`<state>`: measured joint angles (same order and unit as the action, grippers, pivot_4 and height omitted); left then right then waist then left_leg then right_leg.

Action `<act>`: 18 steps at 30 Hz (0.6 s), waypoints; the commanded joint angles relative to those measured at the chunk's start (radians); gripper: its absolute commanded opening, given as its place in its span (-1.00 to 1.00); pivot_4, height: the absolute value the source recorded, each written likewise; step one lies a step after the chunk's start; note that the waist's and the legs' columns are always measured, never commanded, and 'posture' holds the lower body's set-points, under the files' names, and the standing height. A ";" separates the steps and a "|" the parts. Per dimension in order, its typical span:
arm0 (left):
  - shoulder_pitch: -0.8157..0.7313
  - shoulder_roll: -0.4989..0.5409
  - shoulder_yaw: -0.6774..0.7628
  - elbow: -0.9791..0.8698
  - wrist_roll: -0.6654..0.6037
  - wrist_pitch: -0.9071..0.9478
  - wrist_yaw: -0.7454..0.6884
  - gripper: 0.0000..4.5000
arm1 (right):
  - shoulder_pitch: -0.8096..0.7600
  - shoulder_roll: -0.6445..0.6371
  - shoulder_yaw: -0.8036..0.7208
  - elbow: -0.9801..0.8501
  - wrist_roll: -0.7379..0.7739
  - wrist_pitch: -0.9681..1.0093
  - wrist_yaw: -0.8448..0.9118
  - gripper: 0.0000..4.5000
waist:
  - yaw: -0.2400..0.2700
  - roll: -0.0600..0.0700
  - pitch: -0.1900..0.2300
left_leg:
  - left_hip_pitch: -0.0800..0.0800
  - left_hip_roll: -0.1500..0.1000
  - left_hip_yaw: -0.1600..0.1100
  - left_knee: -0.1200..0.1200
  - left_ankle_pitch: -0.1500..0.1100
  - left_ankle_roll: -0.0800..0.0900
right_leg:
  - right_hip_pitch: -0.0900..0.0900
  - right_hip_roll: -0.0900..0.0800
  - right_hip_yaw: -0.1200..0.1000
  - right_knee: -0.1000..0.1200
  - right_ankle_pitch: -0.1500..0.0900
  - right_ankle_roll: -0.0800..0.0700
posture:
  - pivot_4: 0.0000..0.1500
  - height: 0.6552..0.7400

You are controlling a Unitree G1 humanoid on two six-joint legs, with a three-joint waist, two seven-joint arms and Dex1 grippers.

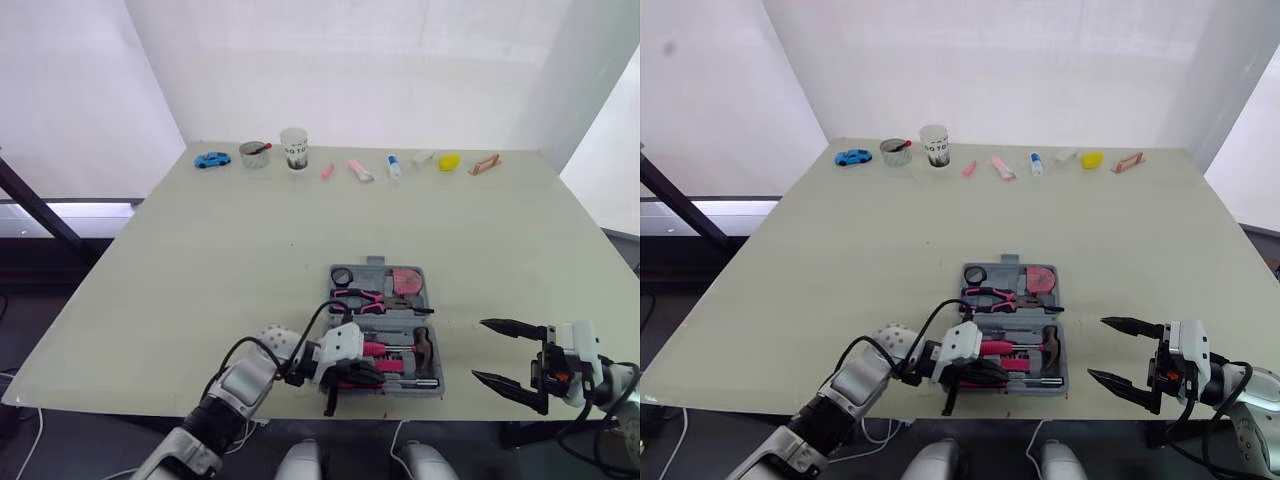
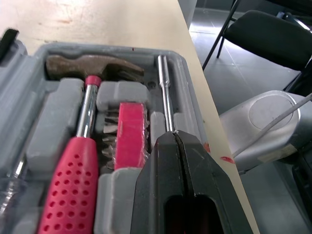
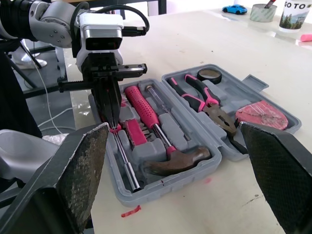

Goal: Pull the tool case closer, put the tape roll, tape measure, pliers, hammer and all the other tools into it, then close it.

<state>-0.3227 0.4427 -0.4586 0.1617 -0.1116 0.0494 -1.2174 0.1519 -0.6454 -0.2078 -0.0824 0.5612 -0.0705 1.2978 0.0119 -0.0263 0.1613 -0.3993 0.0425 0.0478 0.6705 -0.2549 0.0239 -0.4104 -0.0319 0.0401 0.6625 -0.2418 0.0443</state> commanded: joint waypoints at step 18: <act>-0.016 -0.051 0.213 -0.073 -0.155 0.085 0.116 -0.98 | 0.000 0.012 -0.059 0.045 -0.021 -0.044 -0.080 1.00 | -0.001 0.009 -0.010 | 0.001 0.000 0.000 0.000 0.000 0.000 | 0.001 0.000 0.000 0.000 0.000 0.000 | 1.00 1.00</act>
<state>-0.3166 0.3981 -0.2989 0.1365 -0.2204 0.1154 -1.1229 0.1651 -0.6368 -0.2185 -0.0418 0.5360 -0.0926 1.2400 0.0113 -0.0172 0.1517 -0.3984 0.0428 0.0477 0.6703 -0.2549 0.0240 -0.4094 -0.0315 0.0399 0.6624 -0.2418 0.0443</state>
